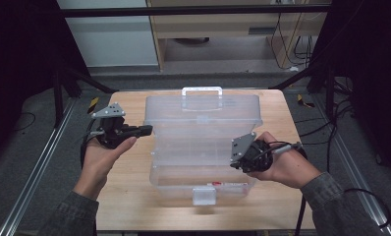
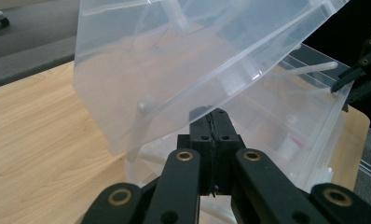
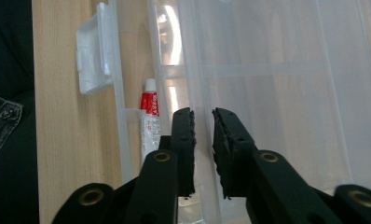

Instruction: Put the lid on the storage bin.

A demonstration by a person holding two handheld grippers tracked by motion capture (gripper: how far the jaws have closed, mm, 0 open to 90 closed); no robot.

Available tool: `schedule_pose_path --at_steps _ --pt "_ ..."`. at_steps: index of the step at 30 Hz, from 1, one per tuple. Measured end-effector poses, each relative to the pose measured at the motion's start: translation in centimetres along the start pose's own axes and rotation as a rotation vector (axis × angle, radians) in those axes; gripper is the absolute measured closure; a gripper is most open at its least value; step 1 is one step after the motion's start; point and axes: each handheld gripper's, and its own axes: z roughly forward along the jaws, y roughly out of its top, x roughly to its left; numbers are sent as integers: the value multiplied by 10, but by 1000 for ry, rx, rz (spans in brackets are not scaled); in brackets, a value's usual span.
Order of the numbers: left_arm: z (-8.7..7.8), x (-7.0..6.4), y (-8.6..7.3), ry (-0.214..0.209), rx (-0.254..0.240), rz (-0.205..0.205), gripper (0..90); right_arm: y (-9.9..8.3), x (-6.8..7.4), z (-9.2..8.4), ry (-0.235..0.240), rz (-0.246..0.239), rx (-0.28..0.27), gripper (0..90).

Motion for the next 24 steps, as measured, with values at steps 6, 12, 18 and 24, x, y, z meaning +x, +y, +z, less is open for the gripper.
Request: schedule_pose_path --at_steps 6,12,18,24 --pt "-1 -4 -7 -7 9 6 897 -7 4 -5 -16 52 -49 645" --pt "-3 -7 -15 -17 16 11 897 -15 10 -12 -45 112 -77 568" --pt "-3 -12 -20 -15 18 19 899 -23 16 -21 -65 145 -98 491" --pt "-5 -15 -31 -34 6 8 899 -36 19 -31 -101 185 -114 405"
